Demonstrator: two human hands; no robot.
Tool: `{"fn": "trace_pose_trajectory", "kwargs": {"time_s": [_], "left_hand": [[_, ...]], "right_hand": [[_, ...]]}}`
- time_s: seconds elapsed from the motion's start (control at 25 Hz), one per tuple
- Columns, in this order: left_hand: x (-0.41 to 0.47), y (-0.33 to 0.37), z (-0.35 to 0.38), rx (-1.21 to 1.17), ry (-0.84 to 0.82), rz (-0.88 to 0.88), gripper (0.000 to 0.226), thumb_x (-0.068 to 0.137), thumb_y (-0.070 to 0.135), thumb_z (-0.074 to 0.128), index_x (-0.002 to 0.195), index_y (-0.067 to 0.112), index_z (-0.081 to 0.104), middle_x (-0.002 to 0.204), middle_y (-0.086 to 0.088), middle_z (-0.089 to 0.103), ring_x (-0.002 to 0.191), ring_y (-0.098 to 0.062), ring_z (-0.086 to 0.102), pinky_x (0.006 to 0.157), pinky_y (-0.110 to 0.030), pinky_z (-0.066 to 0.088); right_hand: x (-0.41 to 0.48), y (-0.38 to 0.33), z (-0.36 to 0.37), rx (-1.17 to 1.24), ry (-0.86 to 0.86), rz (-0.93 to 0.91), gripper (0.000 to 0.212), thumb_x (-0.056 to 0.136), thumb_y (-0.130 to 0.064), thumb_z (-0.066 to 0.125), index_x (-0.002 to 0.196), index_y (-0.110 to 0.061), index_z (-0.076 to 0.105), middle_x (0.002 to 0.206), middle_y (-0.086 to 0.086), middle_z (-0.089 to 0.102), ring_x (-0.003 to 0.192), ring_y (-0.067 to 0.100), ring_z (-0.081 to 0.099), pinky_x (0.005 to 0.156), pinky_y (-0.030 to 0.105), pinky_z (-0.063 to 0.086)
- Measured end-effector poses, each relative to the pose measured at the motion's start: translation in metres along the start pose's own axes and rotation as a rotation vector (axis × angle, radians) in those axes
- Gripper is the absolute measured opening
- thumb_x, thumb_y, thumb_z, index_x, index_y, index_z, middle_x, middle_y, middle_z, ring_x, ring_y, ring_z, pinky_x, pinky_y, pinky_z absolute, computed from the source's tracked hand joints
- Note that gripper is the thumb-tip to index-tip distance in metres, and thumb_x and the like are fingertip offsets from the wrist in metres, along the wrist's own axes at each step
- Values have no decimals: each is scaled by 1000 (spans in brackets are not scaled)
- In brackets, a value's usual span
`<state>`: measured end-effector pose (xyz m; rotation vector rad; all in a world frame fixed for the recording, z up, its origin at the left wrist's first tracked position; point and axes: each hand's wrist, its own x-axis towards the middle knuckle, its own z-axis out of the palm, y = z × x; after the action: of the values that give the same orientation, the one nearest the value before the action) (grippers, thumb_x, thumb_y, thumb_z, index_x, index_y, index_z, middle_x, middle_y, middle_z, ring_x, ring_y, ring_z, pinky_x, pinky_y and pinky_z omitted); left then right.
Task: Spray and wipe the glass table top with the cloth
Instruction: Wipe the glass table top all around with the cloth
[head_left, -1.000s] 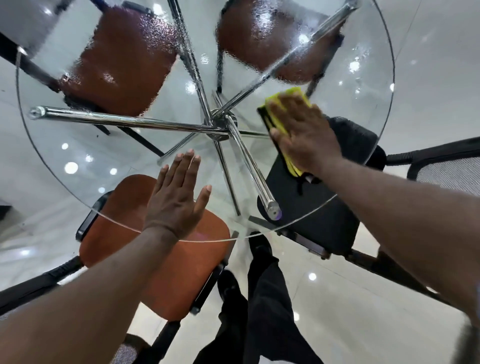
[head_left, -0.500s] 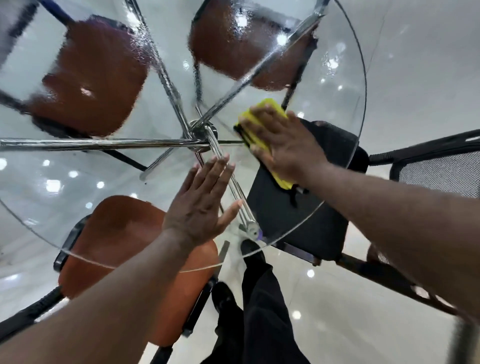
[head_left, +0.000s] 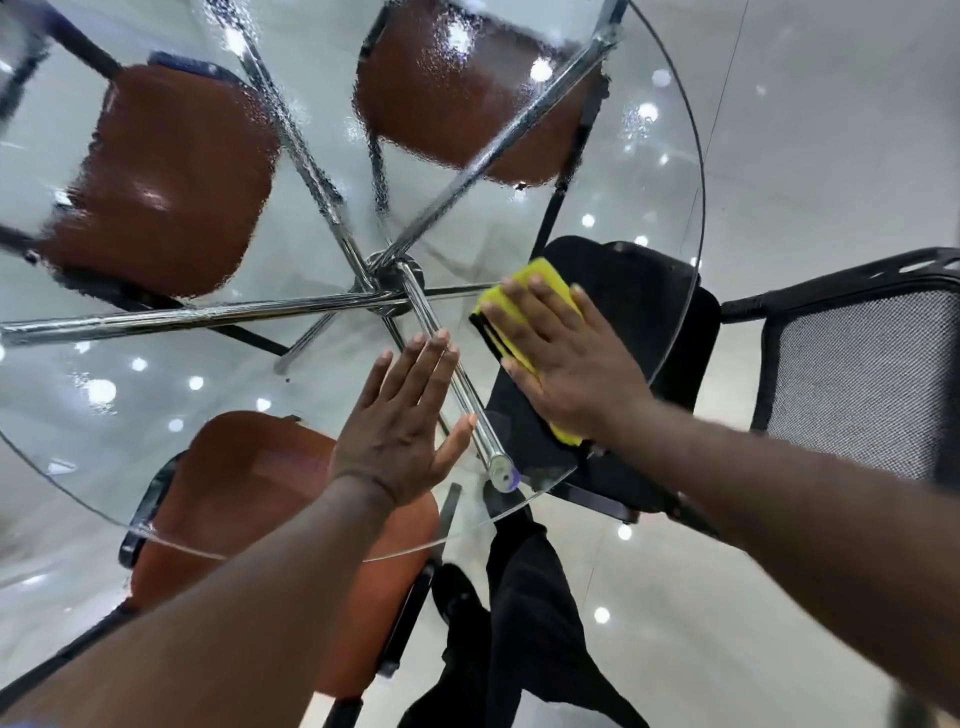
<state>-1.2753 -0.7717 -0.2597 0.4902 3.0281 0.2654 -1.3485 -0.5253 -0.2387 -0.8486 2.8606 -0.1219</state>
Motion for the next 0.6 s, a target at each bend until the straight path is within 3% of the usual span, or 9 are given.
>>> {"fn": "trace_pose_trajectory", "kwargs": {"time_s": [0.08, 0.24, 0.36, 0.44, 0.6], "left_hand": [[0, 0, 2, 1, 4, -3, 78, 103, 58, 42, 165, 14, 23, 174, -3, 14, 161, -20, 9, 130, -48, 13], [-1, 0, 2, 5, -22, -13, 78, 104, 59, 38, 166, 16, 19, 175, -1, 11, 162, -18, 3, 131, -46, 9], [-2, 0, 1, 5, -25, -28, 78, 103, 60, 34, 166, 16, 19, 175, -1, 11, 162, -17, 3, 131, -46, 10], [-1, 1, -2, -2, -33, -28, 79, 103, 61, 33, 166, 15, 20, 174, -2, 12, 162, -18, 5, 130, -47, 12], [0, 2, -1, -6, -25, -23, 79, 103, 62, 30, 165, 15, 21, 174, -2, 14, 162, -19, 7, 130, -47, 12]], "right_hand": [[34, 29, -8, 1, -12, -61, 63, 113, -55, 25, 172, -38, 7, 181, -6, 0, 167, 18, -5, 135, 50, 3], [44, 50, -6, 143, 136, 584, 62, 113, -48, 30, 172, -37, 14, 181, -4, 8, 167, 22, 7, 132, 56, 11], [-6, 20, 5, 168, 186, 864, 66, 112, -50, 33, 172, -37, 9, 181, -3, 4, 167, 24, 5, 133, 59, 11], [-36, -14, 13, 120, 184, 852, 68, 111, -50, 33, 172, -34, 9, 181, 0, 4, 167, 27, 6, 133, 59, 9], [-22, 18, 12, 88, 86, 487, 68, 110, -53, 26, 172, -37, 5, 182, -3, -2, 168, 25, -3, 135, 54, 5]]}}
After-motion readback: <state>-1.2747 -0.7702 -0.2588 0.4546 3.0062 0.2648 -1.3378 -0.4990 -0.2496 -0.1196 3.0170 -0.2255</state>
